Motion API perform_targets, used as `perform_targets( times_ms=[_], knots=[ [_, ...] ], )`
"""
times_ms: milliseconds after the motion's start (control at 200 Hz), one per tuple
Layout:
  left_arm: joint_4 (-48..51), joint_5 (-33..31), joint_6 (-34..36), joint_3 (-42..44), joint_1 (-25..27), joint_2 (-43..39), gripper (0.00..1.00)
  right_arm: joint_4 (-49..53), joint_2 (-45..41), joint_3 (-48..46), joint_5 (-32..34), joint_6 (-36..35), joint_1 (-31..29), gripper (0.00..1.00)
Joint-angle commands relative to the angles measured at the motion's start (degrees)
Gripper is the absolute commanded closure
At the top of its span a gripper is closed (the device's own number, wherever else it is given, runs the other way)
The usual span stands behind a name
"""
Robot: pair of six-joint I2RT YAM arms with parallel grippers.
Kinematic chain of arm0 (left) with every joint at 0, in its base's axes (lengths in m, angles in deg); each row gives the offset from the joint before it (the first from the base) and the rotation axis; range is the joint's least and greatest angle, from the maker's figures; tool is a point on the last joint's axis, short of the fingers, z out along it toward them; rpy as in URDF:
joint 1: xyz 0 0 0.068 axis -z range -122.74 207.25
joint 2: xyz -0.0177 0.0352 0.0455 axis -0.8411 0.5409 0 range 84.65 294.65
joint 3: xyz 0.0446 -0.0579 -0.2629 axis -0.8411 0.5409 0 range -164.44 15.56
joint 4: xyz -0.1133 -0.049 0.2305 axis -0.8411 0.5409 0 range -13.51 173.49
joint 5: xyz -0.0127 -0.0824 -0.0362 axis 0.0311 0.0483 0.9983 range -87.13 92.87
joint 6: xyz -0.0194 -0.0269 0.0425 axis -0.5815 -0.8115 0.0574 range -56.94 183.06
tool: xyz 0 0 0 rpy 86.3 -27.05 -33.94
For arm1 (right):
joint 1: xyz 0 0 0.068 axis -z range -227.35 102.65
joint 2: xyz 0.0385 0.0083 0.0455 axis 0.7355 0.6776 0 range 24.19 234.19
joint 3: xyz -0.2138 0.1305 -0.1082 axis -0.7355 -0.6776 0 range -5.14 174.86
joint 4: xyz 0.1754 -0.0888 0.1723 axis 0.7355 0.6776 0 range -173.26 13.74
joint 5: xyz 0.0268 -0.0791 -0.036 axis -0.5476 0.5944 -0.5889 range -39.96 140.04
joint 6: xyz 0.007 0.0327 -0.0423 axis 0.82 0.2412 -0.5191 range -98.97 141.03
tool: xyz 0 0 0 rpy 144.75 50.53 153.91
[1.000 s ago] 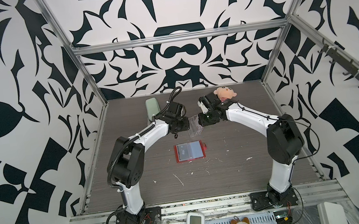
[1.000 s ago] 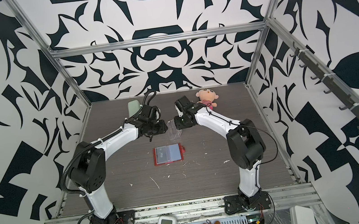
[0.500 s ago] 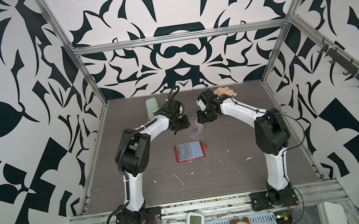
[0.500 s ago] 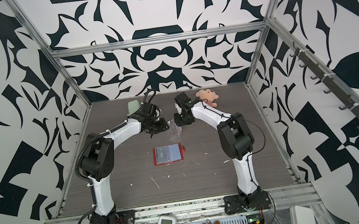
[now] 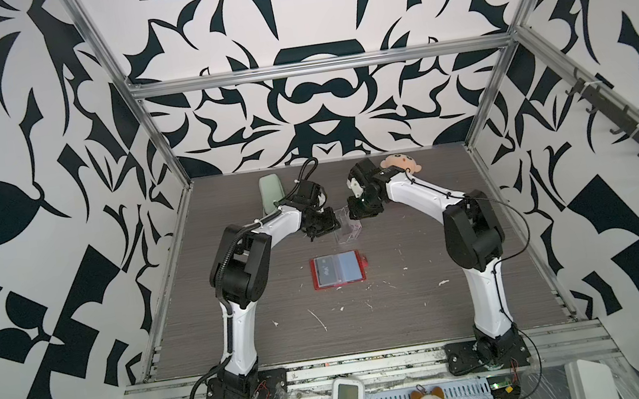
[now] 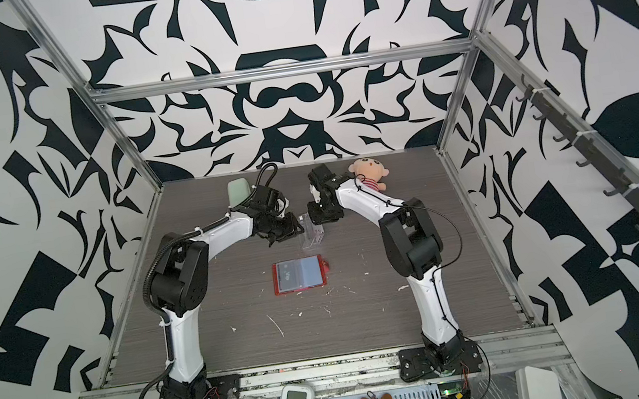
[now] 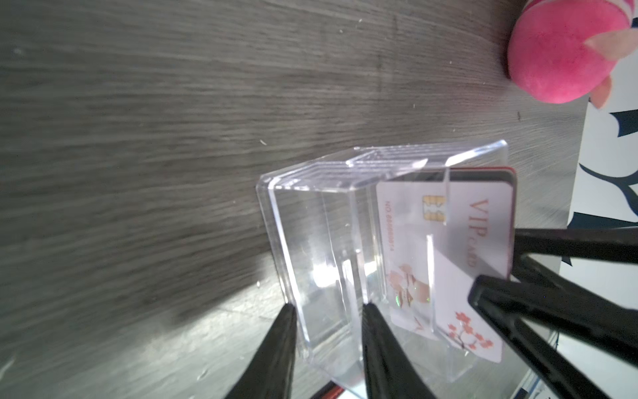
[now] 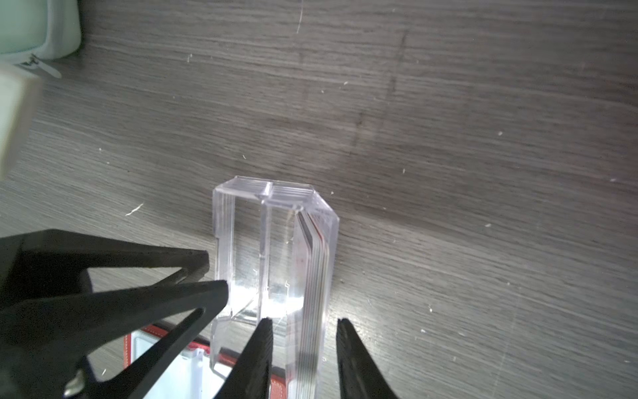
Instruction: Put the credit cards into the card holder
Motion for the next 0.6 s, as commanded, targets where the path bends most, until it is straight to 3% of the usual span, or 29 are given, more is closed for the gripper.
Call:
perform_targets(
  times_ms=[0, 595],
  knots=[
    [-0.09, 0.34, -0.79, 0.09, -0.45, 0.93, 0.64, 1.73, -0.21, 2.99, -0.64, -1.0, 0.15, 0.64],
    [0.07, -0.73, -1.19, 2.11, -0.58, 1.97, 0.65, 5.79, 3.32, 6.28, 2.08, -1.18, 0.06, 0.66]
  ],
)
